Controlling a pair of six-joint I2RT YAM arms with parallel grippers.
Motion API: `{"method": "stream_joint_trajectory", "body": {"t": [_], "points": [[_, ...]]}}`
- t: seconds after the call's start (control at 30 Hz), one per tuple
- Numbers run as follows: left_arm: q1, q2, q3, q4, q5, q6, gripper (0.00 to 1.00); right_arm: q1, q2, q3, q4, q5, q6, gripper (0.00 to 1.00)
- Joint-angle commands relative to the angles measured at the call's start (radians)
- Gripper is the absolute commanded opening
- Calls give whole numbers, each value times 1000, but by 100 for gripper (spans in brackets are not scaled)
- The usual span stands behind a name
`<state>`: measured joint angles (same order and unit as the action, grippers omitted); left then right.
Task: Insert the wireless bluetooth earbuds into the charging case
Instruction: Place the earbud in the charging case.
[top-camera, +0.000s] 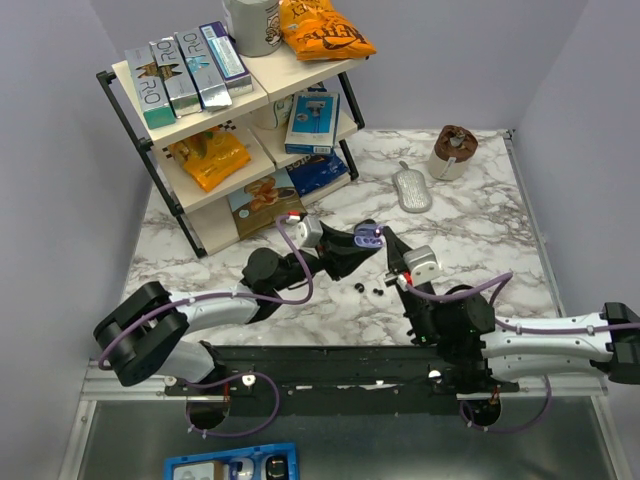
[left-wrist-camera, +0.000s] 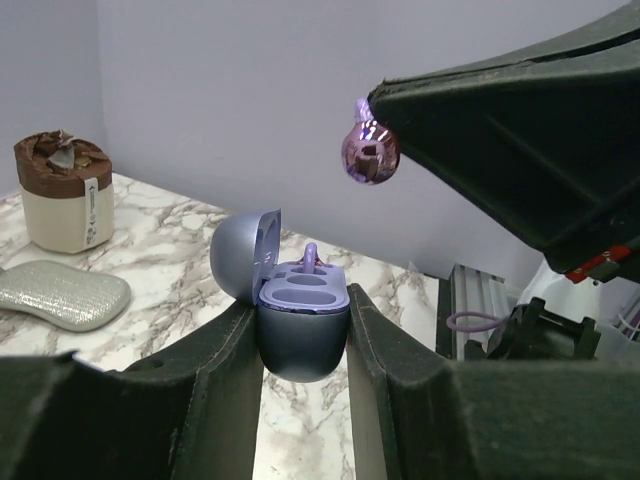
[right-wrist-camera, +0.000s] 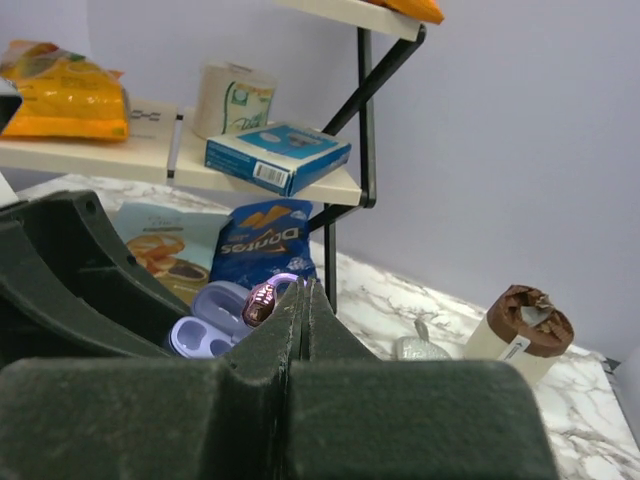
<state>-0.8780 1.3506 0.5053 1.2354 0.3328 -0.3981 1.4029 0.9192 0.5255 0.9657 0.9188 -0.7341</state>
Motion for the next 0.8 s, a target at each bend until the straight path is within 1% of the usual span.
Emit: {"method": "stream_joint_trajectory", "body": {"t": [0.0,0.17,0.43,0.77], "points": [[7,13,30,59,15,-12,0,22,70,-9,345,52,-163,0],[7,10,24,65,-23,15,0,27,90,-1,341,54,-140,0],[5,4,33,27,-78,47,0,27,70,14,150,31,19,0],[-1,-13,42,-25,-110,84,0,27,116,36,100,32,111,0]]}}
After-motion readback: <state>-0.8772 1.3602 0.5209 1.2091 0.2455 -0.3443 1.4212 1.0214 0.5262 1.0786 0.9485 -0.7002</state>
